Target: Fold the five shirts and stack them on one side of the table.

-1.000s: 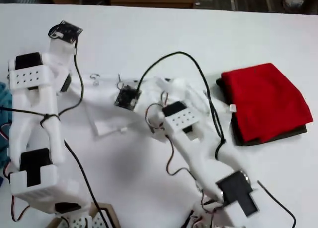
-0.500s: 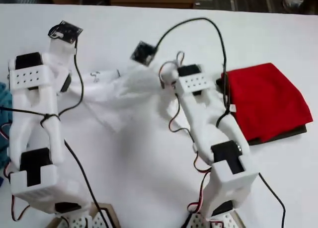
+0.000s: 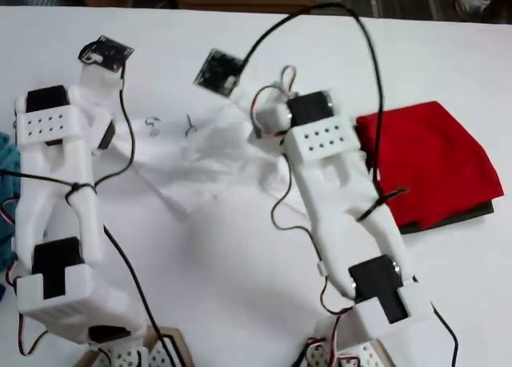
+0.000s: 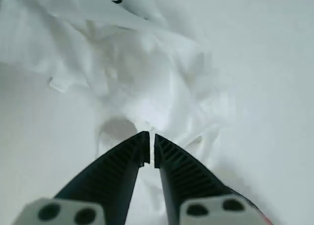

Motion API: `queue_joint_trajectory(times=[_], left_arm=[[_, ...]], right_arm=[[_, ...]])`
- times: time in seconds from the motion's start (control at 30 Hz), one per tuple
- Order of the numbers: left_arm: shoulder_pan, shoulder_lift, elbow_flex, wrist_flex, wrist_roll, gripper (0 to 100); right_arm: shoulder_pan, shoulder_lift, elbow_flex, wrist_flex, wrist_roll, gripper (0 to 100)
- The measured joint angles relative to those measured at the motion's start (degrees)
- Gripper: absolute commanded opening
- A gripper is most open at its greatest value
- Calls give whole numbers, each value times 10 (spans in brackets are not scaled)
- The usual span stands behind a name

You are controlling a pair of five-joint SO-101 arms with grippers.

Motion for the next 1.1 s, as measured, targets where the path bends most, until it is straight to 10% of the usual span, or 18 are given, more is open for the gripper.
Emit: queue_joint_trajectory(times=[0.37, 1.1], left_arm=[[0, 0, 0, 0, 0, 21], [-2, 0, 4, -4, 0, 21]], right_arm=[[-12, 146, 45, -147, -26, 175], [-4, 305, -371, 40, -26, 22]])
